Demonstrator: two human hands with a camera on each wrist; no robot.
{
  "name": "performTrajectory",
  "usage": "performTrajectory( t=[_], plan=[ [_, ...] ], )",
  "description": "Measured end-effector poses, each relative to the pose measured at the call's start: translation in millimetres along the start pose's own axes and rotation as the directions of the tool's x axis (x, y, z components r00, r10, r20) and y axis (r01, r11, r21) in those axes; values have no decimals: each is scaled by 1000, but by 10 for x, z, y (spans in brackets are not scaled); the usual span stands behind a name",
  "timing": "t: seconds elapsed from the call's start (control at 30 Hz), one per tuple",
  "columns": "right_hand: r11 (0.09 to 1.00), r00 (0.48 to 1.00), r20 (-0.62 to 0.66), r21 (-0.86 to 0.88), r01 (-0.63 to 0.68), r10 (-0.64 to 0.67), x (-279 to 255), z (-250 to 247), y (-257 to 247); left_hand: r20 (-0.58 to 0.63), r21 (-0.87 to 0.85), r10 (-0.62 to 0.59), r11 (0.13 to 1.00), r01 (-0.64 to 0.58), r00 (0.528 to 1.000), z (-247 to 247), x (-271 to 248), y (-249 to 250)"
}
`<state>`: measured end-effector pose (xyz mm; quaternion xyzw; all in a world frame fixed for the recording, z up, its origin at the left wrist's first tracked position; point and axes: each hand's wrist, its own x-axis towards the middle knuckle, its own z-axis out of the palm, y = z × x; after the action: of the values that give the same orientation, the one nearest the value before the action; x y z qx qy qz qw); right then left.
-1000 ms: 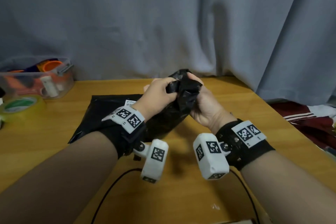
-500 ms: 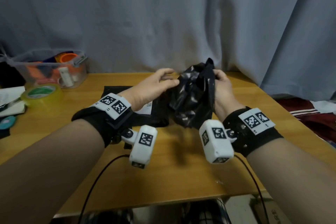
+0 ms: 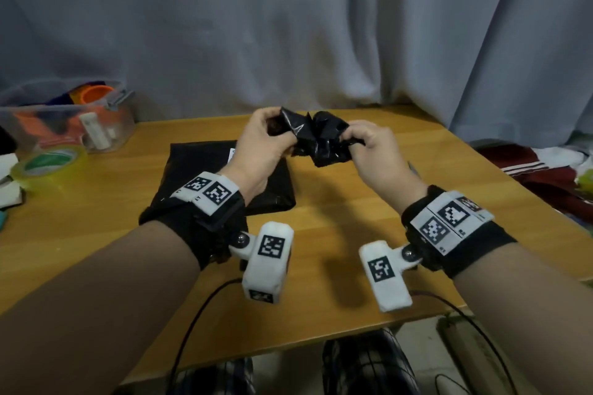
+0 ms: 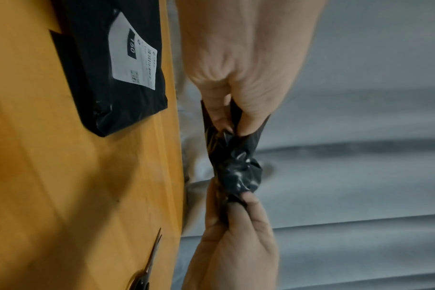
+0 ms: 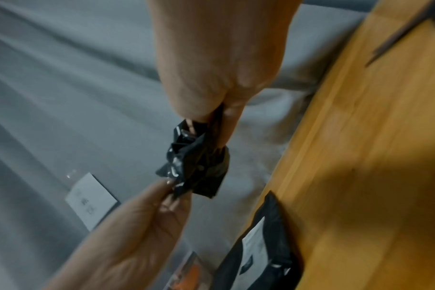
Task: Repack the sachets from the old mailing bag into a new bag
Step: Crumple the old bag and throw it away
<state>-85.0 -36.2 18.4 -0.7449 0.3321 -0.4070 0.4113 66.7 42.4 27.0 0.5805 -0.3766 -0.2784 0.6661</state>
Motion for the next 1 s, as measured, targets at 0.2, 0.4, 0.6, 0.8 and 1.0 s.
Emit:
performTrajectory(
  t=[0.2, 0.4, 0.6, 0.8, 1.0],
  plan=[
    [1000, 995, 97, -21, 9, -7, 113, 188, 19, 242, 191, -27, 981, -20, 970, 82, 233, -69],
    [898, 971, 33, 372, -233, 238, 164, 209, 70, 424, 541, 4, 801, -257, 906, 142, 398, -223],
    [741, 937, 179, 575, -348, 301, -238, -87, 144, 575, 391, 193, 789, -474, 795, 449, -27, -223],
    [789, 936, -42, 552, -270, 350, -785, -644, 67, 638, 198, 168, 907, -371, 751, 903, -749, -18],
    [883, 865, -309, 387, -266, 396, -1471, -1298, 354, 593, 256, 111, 913, -317, 798, 1521, -1311, -43]
  ],
)
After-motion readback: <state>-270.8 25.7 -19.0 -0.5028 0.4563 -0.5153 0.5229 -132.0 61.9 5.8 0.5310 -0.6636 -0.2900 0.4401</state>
